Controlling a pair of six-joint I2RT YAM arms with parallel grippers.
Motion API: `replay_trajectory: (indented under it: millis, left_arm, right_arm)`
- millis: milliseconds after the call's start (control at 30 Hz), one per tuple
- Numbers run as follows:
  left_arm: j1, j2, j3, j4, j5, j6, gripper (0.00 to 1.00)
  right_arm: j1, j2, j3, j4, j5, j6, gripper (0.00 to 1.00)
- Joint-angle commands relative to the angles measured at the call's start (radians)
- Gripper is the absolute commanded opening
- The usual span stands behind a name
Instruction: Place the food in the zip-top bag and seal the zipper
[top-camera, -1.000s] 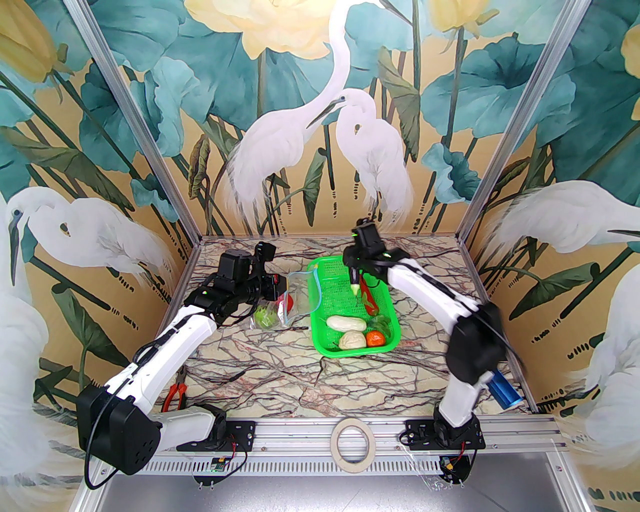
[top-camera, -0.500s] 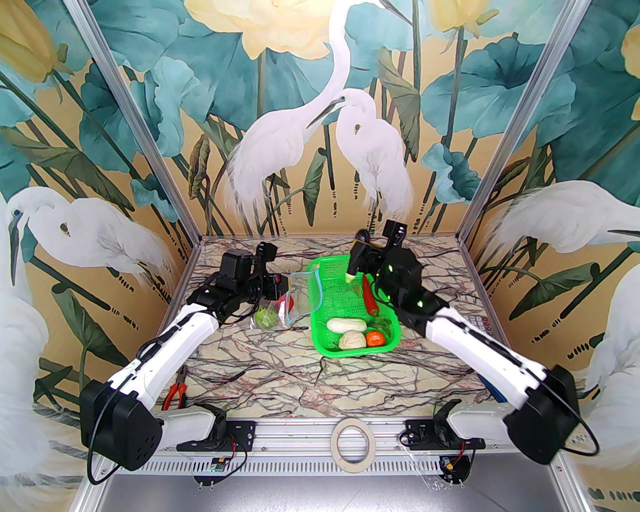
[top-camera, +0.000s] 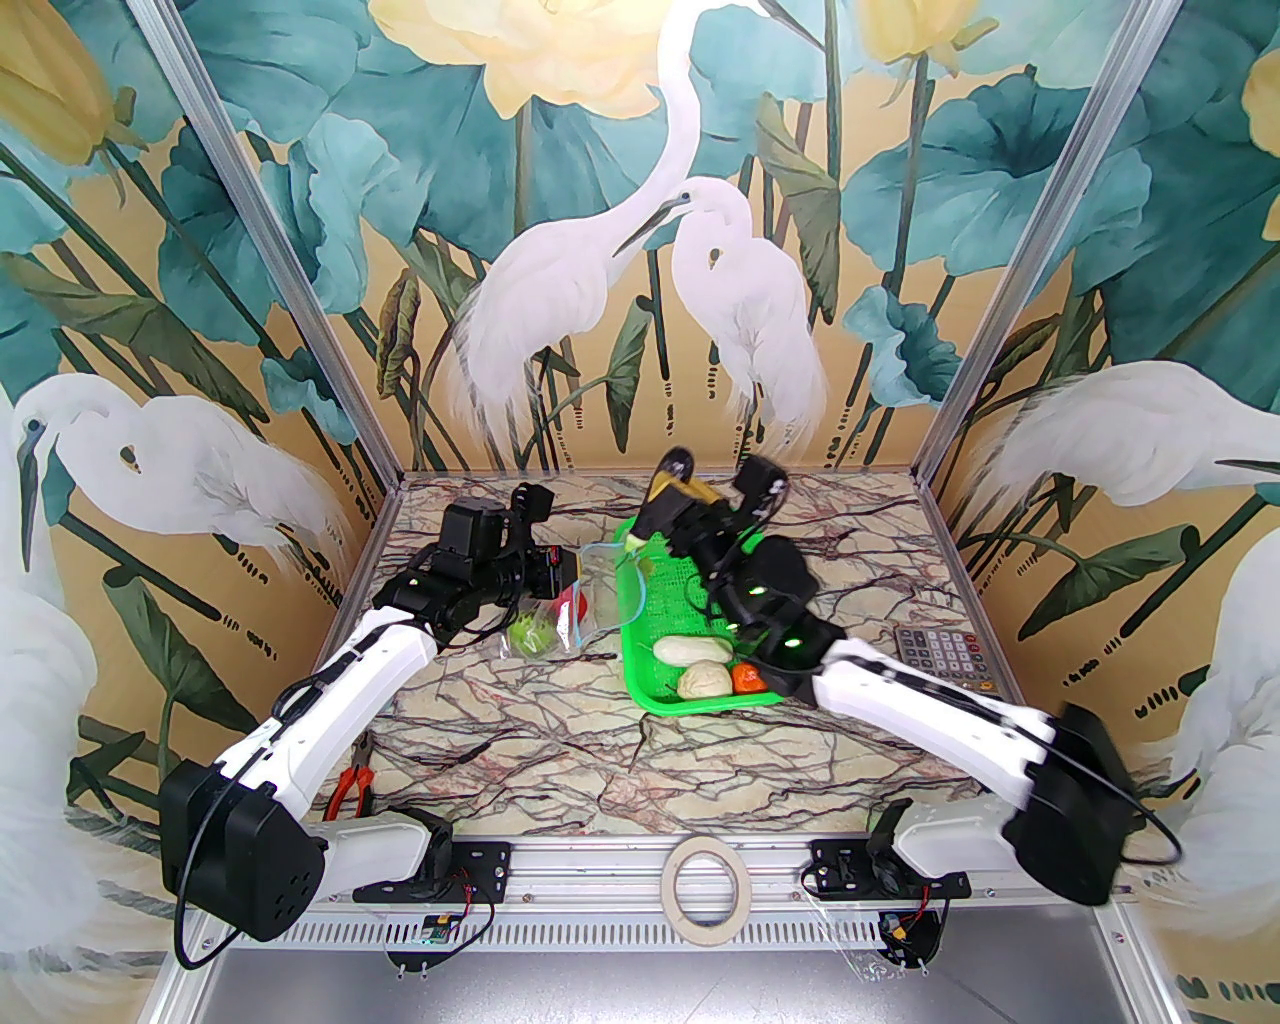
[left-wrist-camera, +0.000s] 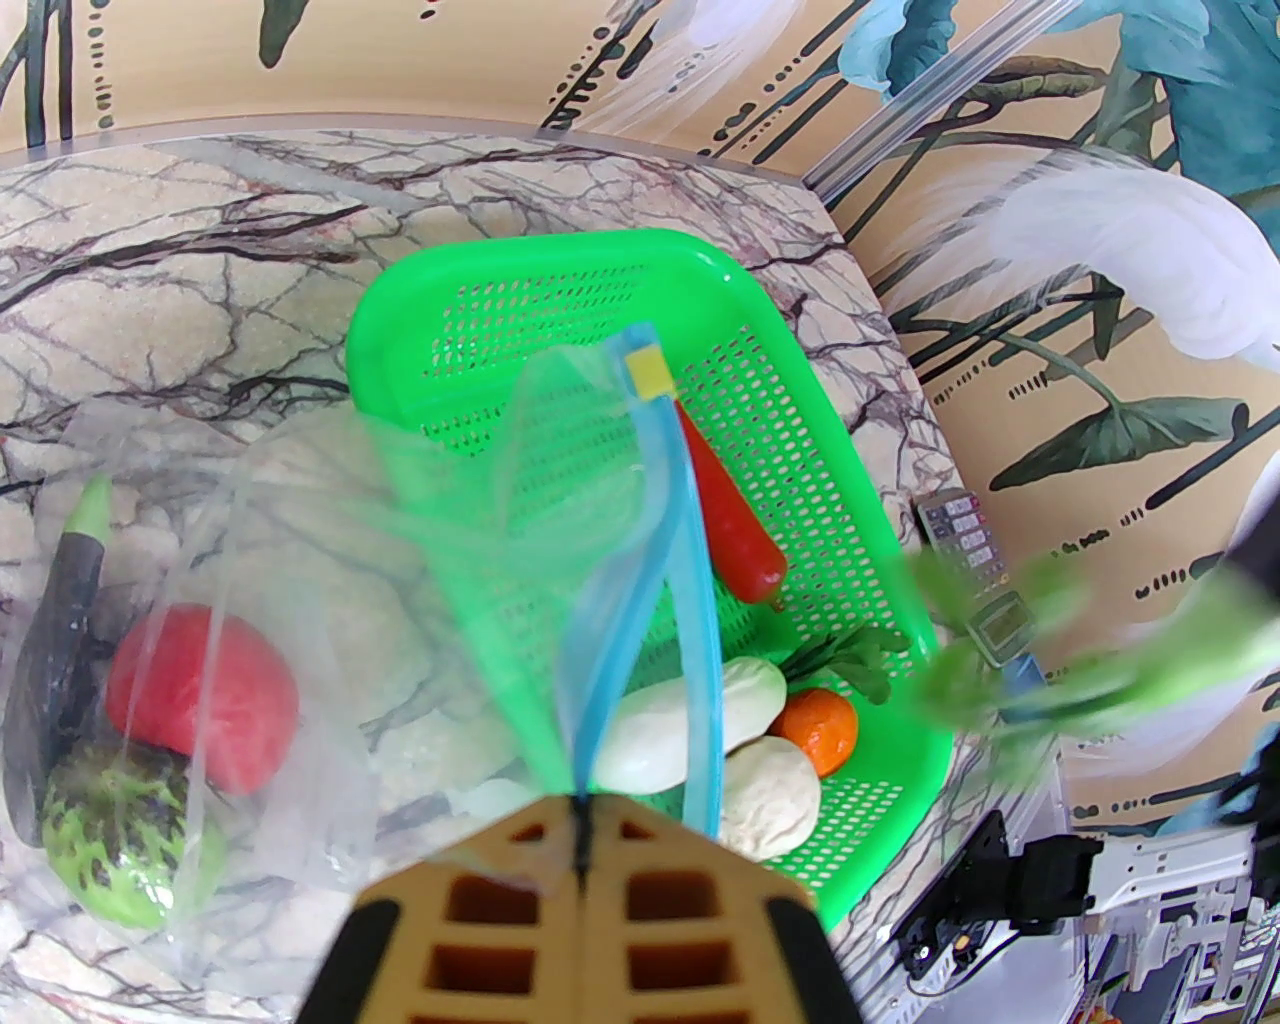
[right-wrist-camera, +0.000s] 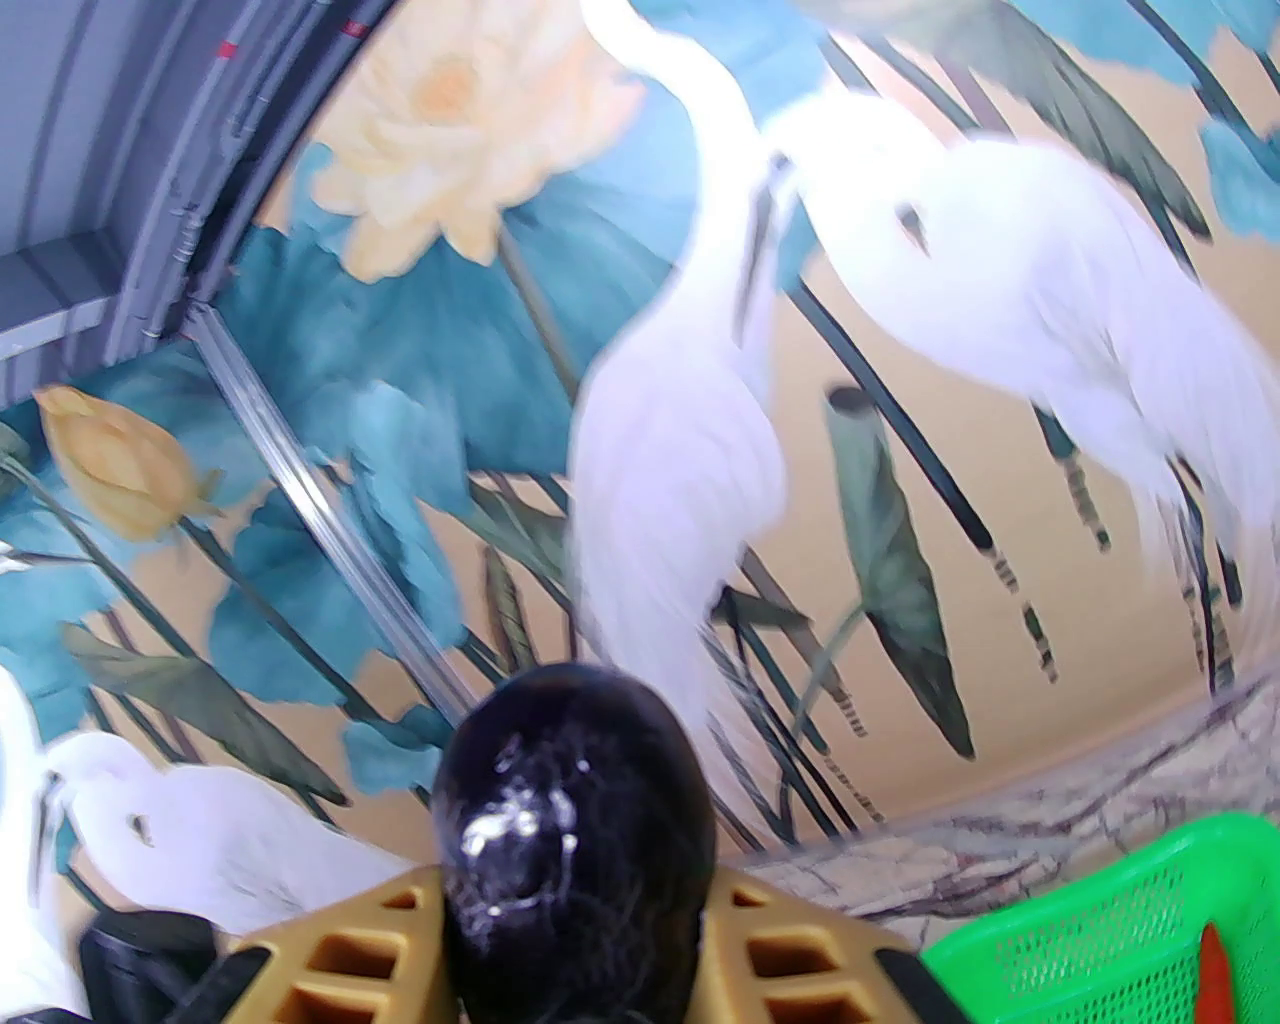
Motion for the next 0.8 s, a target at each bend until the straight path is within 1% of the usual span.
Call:
replay_trajectory:
  millis: [0, 100, 300, 533, 667, 767]
  left_arm:
    - [-0.004, 0.008, 0.030, 0.019, 0.021, -0.010, 0.00]
    - [-0.003, 0.003, 0.032, 0.020, 0.021, -0.011, 0.00]
    - [-0.002, -0.001, 0.029, 0.028, 0.026, -0.011, 0.00]
    - [-0.002, 0.003, 0.026, 0.036, 0.030, -0.012, 0.00]
    - [-0.003, -0.002, 0.028, 0.037, 0.030, -0.010, 0.00]
    - [-0.002, -0.001, 0.030, 0.038, 0.032, -0.009, 0.00]
  right_arm:
    - [0.045, 0.055, -0.009, 0.094, 0.093, 0.009, 0.18]
    - [0.078, 0.091, -0.011, 0.099, 0.138, 0.017, 0.18]
    - [0.123, 0.130, -0.022, 0.034, 0.216, 0.079, 0.18]
    - [0.125, 0.173, -0.003, -0.113, 0.209, 0.175, 0.18]
    - [0.125, 0.186, 0.028, -0.241, 0.199, 0.215, 0.18]
    - [0.119, 0.208, 0.071, -0.344, 0.156, 0.220, 0.19]
